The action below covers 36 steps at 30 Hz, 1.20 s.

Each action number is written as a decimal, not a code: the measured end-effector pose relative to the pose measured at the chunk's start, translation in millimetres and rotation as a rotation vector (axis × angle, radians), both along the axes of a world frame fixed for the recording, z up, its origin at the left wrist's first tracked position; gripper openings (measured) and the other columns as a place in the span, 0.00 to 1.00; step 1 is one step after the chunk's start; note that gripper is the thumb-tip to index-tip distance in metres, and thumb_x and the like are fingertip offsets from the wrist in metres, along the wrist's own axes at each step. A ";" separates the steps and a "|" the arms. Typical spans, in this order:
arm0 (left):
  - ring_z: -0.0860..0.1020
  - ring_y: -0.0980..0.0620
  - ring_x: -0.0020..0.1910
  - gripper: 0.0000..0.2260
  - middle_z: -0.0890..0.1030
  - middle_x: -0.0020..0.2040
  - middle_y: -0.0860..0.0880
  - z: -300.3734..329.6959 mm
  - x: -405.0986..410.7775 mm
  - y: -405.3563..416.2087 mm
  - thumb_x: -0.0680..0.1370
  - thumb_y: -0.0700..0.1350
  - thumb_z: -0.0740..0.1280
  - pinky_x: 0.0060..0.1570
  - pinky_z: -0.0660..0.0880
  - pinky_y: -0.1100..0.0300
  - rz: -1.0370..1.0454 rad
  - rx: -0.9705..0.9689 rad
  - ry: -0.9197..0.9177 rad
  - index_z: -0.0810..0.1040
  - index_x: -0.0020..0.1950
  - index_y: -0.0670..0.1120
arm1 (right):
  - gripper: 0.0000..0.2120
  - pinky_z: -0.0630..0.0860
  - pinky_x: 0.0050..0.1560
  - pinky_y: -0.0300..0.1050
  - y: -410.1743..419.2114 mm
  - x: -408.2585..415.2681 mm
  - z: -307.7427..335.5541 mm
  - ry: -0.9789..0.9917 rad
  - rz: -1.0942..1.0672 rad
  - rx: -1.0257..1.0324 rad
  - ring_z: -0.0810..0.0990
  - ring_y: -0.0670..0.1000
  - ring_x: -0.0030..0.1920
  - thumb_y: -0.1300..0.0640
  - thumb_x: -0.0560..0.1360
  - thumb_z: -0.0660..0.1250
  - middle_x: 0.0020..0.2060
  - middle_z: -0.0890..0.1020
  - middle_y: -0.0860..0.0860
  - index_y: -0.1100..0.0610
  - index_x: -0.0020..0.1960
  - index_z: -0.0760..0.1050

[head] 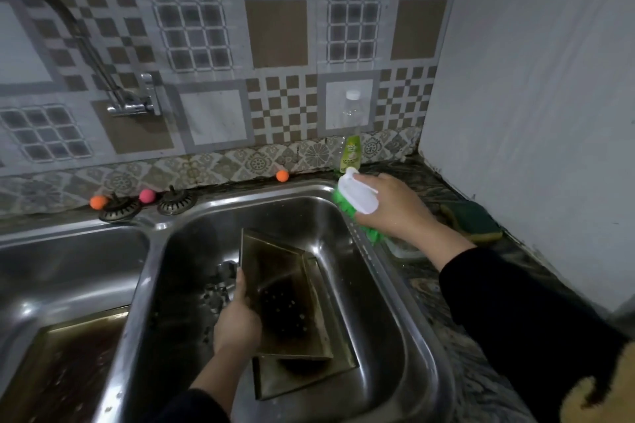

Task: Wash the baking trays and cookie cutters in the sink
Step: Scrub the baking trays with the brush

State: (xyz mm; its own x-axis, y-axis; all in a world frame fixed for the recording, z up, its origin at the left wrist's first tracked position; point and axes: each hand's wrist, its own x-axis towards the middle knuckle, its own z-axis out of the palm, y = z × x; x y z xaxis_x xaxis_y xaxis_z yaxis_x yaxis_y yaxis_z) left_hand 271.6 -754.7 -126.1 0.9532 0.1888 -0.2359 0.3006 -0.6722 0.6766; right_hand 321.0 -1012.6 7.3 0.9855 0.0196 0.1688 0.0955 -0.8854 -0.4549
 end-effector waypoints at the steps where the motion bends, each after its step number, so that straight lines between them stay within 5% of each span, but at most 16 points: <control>1: 0.75 0.54 0.37 0.34 0.75 0.45 0.51 -0.4 0.3 4.7 0.80 0.37 0.54 0.34 0.69 0.61 0.020 -0.039 -0.033 0.44 0.76 0.64 | 0.37 0.67 0.45 0.43 14.8 -5.1 -2.6 0.005 0.027 0.028 0.72 0.52 0.55 0.54 0.70 0.73 0.53 0.70 0.50 0.47 0.75 0.62; 4: 0.78 0.49 0.48 0.29 0.78 0.59 0.44 4.6 -2.5 17.4 0.81 0.36 0.54 0.45 0.69 0.60 0.054 -0.192 -0.173 0.52 0.77 0.60 | 0.36 0.68 0.50 0.41 60.5 -18.6 -21.2 -0.018 0.115 0.056 0.72 0.53 0.61 0.53 0.69 0.73 0.61 0.72 0.51 0.45 0.74 0.63; 8: 0.70 0.49 0.68 0.26 0.69 0.72 0.47 28.4 -8.7 27.2 0.82 0.36 0.55 0.58 0.65 0.64 0.035 -0.345 -0.348 0.55 0.78 0.54 | 0.36 0.69 0.52 0.41 121.0 -43.1 -53.9 -0.017 0.192 0.173 0.73 0.53 0.57 0.53 0.70 0.70 0.52 0.69 0.47 0.45 0.75 0.60; 12: 0.66 0.78 0.59 0.30 0.66 0.68 0.60 55.8 -18.8 36.9 0.78 0.28 0.55 0.55 0.63 0.80 -0.063 -0.431 -0.498 0.58 0.77 0.51 | 0.35 0.70 0.59 0.43 165.7 -57.0 -55.3 -0.166 0.234 0.181 0.70 0.51 0.58 0.52 0.73 0.67 0.54 0.68 0.49 0.46 0.76 0.56; 14: 0.65 0.84 0.55 0.31 0.66 0.64 0.65 58.6 -24.6 42.8 0.78 0.28 0.56 0.54 0.62 0.84 -0.116 -0.474 -0.530 0.58 0.76 0.53 | 0.35 0.72 0.59 0.45 175.3 -39.8 -38.9 -0.242 0.178 0.182 0.71 0.52 0.58 0.51 0.74 0.68 0.57 0.71 0.50 0.46 0.76 0.56; 18: 0.66 0.79 0.60 0.31 0.67 0.67 0.65 61.3 -29.7 54.3 0.79 0.31 0.57 0.63 0.64 0.76 -0.122 -0.508 -0.572 0.57 0.78 0.54 | 0.34 0.75 0.58 0.48 186.8 -8.0 4.6 -0.222 0.090 0.198 0.75 0.55 0.61 0.50 0.73 0.70 0.65 0.75 0.53 0.45 0.75 0.58; 21: 0.68 0.76 0.61 0.33 0.68 0.64 0.67 67.0 -27.6 66.1 0.77 0.25 0.54 0.63 0.66 0.73 -0.079 -0.614 -0.592 0.57 0.78 0.51 | 0.33 0.78 0.53 0.50 205.7 -31.9 3.3 -0.207 0.103 0.185 0.80 0.56 0.55 0.49 0.72 0.70 0.59 0.79 0.53 0.44 0.74 0.60; 26: 0.66 0.72 0.66 0.32 0.65 0.72 0.55 73.4 -28.1 96.2 0.76 0.25 0.56 0.65 0.65 0.73 -0.003 -0.629 -0.672 0.57 0.78 0.46 | 0.32 0.76 0.47 0.47 225.9 -100.4 -36.2 -0.228 0.156 0.143 0.81 0.55 0.53 0.46 0.72 0.69 0.56 0.81 0.52 0.41 0.73 0.61; 29: 0.62 0.80 0.62 0.31 0.62 0.70 0.61 74.1 -36.1 91.0 0.76 0.24 0.55 0.62 0.60 0.80 -0.063 -0.607 -0.702 0.58 0.77 0.44 | 0.32 0.77 0.45 0.47 216.9 -61.9 -16.7 -0.250 0.064 0.204 0.81 0.57 0.50 0.48 0.72 0.70 0.54 0.82 0.54 0.44 0.72 0.62; 32: 0.63 0.77 0.64 0.29 0.64 0.66 0.70 73.4 -40.0 80.0 0.79 0.30 0.58 0.64 0.61 0.76 -0.099 -0.622 -0.717 0.58 0.77 0.48 | 0.31 0.72 0.44 0.45 206.7 -17.2 13.6 -0.261 -0.014 0.232 0.79 0.58 0.53 0.50 0.73 0.70 0.58 0.79 0.56 0.49 0.72 0.62; 36: 0.64 0.79 0.63 0.31 0.65 0.65 0.68 77.8 -35.4 83.6 0.77 0.26 0.56 0.63 0.61 0.78 -0.043 -0.647 -0.738 0.59 0.77 0.46 | 0.32 0.76 0.45 0.46 216.9 -52.0 -0.5 -0.235 0.037 0.209 0.80 0.57 0.50 0.47 0.72 0.70 0.56 0.79 0.55 0.45 0.73 0.61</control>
State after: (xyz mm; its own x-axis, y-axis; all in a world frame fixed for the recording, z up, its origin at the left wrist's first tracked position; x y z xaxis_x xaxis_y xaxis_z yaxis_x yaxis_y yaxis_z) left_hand 236.1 -671.1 -48.3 0.9058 0.1949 0.3762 -0.3618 -0.1062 0.9262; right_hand 269.0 -795.7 6.8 0.9184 -0.0040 0.3956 0.2500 -0.7692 -0.5881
